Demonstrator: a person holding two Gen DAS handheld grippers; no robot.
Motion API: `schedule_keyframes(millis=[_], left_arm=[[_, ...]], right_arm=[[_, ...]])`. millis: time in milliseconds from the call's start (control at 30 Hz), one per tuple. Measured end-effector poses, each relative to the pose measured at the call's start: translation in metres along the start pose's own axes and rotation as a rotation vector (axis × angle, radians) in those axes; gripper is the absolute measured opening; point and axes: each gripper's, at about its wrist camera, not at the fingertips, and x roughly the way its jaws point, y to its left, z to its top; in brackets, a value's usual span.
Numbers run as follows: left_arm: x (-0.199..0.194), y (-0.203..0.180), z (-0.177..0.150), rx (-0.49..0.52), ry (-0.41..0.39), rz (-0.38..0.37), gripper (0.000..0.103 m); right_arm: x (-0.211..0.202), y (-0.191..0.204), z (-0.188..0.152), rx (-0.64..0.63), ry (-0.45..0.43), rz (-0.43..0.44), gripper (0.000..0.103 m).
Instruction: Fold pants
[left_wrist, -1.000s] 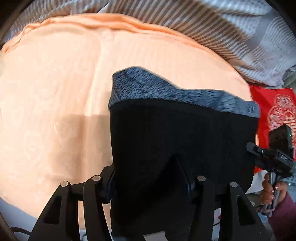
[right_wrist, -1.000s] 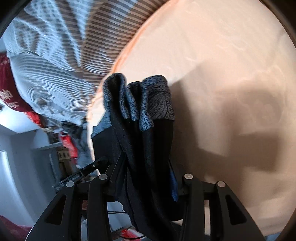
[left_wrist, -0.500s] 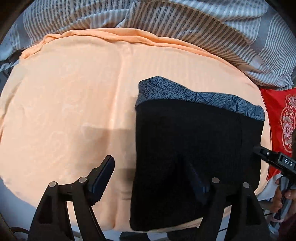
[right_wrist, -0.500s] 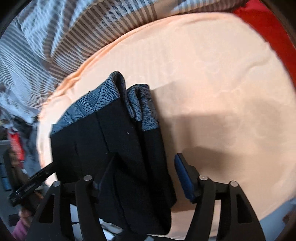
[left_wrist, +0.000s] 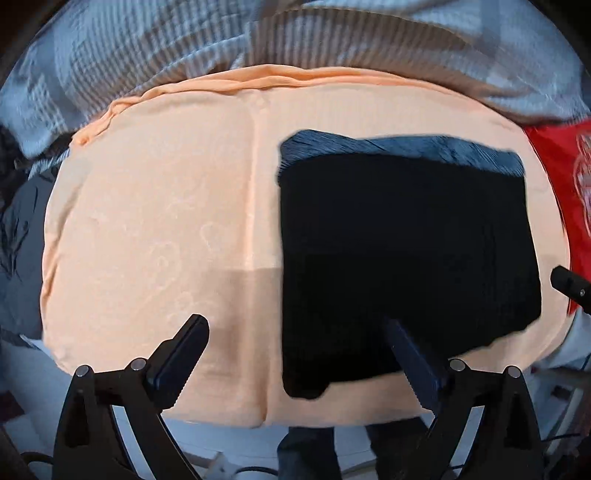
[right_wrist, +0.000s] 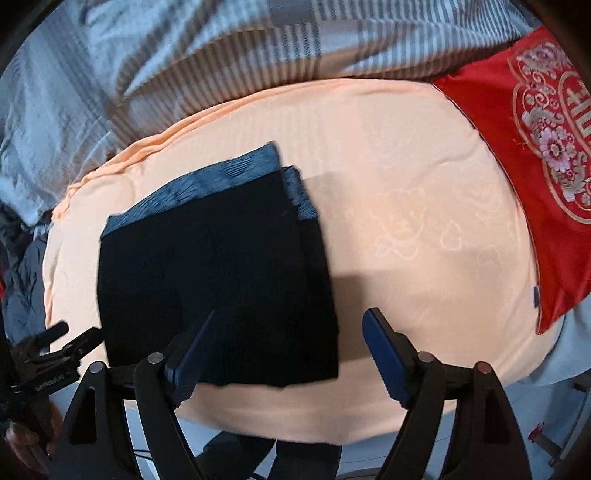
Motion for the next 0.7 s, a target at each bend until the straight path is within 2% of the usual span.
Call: schedule_keyframes(millis=[67,167,367,700], left_arm=[[-0.002,-0.006,-0.005,0.016,0.007,0.008,0.102],[-0.009,-0.014,-0.011,0.026,0.003,-0.002,0.102],[-0.023,-0.023,-0.019,0.040,-0.032,-0.008,0.102],[-0.042,-0.025,-0.035,0.013,-0.021,0.007,0.102]], right_arm=[[-0.006,0.006,-0.007,-0.013,-0.003,-0.010,0.089],[-0.013,0.013,-0.016,-0.018,-0.003,-0.015,0.103],[-0.024,0.018,-0.028,-0.023,0.010,-0.046,0.103],[-0.036,0.033,-0.048,-0.052,0.067,-0.073,0.103]])
